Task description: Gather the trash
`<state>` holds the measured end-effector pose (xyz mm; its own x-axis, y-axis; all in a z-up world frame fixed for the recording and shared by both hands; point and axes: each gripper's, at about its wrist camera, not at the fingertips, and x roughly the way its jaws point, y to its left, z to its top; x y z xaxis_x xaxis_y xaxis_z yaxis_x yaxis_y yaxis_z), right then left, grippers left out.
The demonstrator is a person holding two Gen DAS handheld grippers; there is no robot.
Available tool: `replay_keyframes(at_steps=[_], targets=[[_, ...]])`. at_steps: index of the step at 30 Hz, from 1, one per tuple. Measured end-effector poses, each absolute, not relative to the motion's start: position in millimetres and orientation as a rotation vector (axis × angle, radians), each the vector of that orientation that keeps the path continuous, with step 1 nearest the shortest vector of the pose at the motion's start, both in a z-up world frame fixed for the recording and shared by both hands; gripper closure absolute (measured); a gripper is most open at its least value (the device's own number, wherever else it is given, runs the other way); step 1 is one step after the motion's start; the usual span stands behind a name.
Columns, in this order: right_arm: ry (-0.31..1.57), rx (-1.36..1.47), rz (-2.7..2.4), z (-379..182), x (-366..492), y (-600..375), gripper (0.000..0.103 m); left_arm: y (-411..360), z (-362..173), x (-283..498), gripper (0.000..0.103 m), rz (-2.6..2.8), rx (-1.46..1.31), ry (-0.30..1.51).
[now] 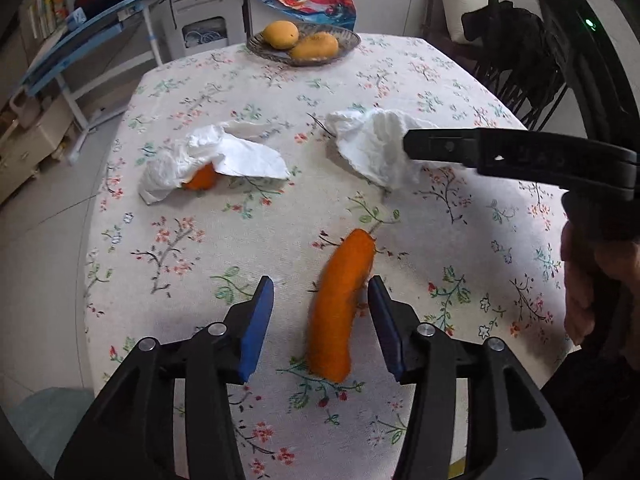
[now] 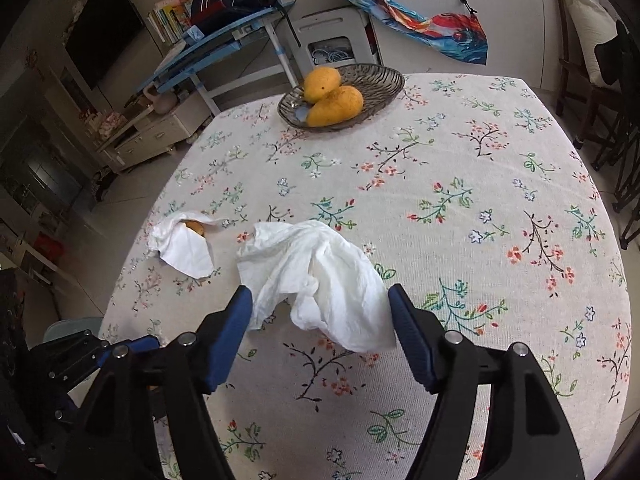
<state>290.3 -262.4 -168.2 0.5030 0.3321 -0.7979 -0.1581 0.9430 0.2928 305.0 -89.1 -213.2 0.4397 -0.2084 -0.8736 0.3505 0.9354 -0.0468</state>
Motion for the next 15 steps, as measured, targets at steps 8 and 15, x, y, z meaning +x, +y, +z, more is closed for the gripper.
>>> replay_keyframes(at_steps=[8, 15], targets=[[1.026, 0.131, 0.285, -176, 292, -256, 0.087, -99, -212, 300, 0.087, -0.365, 0.185, 1.038], [0.978, 0.156, 0.283, -161, 283, -259, 0.091, -84, -193, 297, 0.088, -0.321, 0.095, 0.970]])
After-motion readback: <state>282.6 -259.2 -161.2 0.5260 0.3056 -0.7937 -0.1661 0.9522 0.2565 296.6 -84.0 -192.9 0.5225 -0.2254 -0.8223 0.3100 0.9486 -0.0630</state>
